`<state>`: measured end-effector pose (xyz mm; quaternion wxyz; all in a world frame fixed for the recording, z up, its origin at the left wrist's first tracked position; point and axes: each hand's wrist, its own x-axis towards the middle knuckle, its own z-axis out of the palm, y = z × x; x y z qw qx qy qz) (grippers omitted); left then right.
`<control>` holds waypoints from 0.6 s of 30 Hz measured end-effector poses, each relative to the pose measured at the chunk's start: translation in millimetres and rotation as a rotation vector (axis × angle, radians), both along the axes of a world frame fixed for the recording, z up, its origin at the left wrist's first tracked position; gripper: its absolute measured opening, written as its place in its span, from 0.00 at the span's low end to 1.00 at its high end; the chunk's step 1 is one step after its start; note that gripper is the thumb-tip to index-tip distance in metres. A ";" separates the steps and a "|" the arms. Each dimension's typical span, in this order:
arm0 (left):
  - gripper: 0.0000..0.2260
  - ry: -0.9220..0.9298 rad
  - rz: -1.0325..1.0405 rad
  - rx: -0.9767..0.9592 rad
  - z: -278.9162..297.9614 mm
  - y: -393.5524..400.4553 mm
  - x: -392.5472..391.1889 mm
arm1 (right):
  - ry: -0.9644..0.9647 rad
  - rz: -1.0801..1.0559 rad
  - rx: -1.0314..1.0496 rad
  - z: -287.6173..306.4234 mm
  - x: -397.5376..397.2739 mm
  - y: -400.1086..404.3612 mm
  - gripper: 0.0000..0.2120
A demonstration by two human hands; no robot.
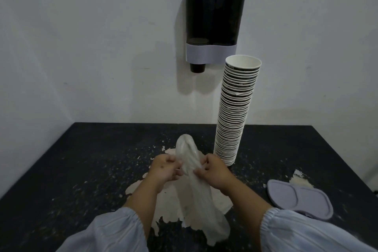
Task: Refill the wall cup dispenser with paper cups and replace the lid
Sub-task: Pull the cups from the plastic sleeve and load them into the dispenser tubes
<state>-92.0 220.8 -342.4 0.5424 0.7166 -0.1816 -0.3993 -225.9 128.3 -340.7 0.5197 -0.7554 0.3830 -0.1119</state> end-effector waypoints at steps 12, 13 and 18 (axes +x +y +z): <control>0.08 -0.066 0.505 -0.122 4.8 8.1 55.4 | 0.158 0.258 0.219 2.0 -29.0 -9.1 0.01; 0.09 -0.092 0.522 -0.120 6.4 8.7 58.2 | 0.162 0.256 0.227 2.0 -30.4 -10.1 0.02; 0.05 -0.058 0.475 -0.168 16.0 9.8 59.2 | 0.214 0.294 0.146 10.7 -26.4 -15.0 0.06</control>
